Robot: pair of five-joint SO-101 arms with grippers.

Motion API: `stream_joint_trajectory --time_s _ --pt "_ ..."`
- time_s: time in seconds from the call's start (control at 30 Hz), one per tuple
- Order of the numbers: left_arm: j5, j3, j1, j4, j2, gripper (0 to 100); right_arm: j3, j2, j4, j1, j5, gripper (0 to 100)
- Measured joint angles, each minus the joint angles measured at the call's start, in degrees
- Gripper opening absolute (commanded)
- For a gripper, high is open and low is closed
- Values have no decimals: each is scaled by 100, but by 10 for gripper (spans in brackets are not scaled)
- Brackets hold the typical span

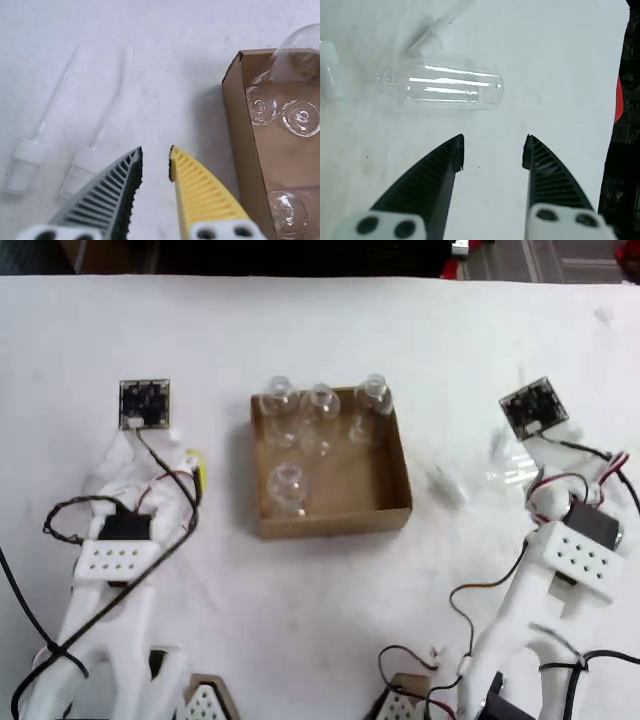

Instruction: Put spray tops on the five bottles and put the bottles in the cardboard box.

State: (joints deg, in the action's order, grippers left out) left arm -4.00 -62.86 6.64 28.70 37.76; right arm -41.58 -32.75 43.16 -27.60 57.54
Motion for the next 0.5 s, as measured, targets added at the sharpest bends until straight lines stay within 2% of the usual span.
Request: stream_joint_trajectory --time_s 0.2,0.5 --pt "0 0 0 0 0 94 -686 0 -853 -35 70 166" --pt "0 0 0 0 0 94 -756 0 -949 -26 193 166"
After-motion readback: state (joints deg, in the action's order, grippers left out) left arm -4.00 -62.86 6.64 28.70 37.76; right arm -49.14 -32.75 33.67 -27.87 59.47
